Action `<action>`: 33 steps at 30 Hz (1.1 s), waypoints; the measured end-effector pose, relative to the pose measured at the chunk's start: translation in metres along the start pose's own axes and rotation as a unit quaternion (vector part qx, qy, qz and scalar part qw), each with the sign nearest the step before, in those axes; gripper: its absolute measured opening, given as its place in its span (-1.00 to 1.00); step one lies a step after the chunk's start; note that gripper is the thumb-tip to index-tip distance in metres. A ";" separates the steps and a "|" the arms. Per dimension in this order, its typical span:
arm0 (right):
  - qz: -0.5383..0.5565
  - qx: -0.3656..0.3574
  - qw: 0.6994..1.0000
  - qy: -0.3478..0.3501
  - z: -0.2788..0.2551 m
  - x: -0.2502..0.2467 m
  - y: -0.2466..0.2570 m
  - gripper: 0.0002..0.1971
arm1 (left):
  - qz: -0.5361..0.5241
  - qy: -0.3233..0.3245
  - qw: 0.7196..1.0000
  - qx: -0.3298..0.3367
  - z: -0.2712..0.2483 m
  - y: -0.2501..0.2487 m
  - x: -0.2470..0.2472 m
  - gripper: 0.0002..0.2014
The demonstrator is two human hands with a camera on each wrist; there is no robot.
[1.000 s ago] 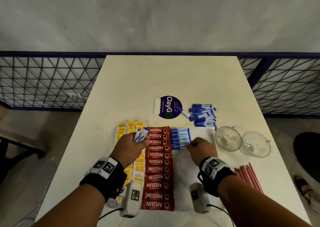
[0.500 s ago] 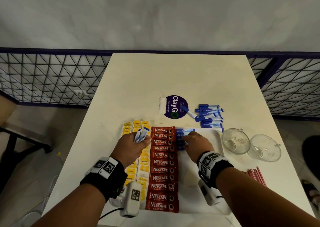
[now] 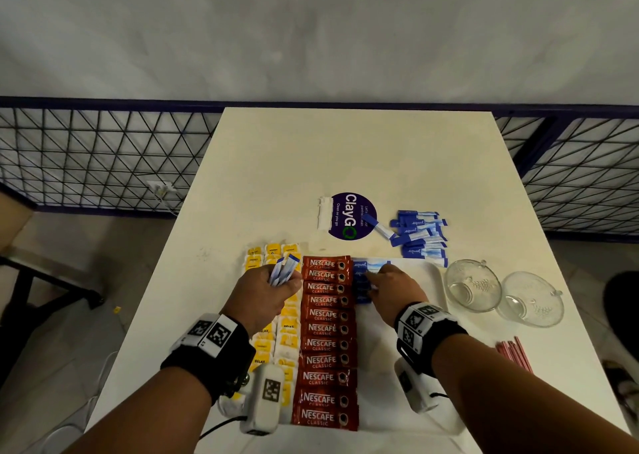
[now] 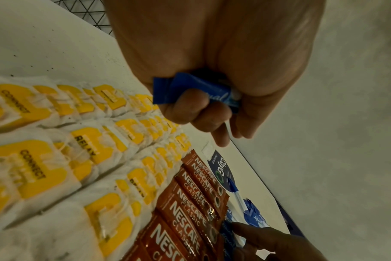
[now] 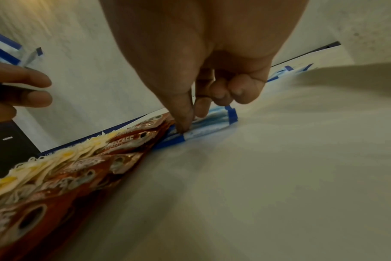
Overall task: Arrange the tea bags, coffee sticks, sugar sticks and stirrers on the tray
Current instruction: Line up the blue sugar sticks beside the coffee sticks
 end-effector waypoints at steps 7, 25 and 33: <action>0.172 -0.001 0.981 -0.093 -0.013 -0.029 0.020 -0.69 | -0.022 0.080 0.997 -0.007 -0.009 -0.009 0.010 -0.89; 0.439 0.086 0.886 -0.126 -0.049 -0.056 0.001 -0.82 | -0.101 0.126 0.987 -0.023 -0.022 -0.044 0.048 -0.92; 0.533 0.114 0.834 -0.082 -0.062 -0.051 -0.010 -0.72 | -0.044 0.091 0.993 0.067 -0.026 -0.057 0.064 -0.90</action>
Point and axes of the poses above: each hand's wrist, its own z-axis towards the middle knuckle, its own x-axis out of the palm, y = z × x, the point moved 4 cm from there along z, towards the middle knuckle, and after that the axes turned 7 degrees about -y, right-handed, at the moved point
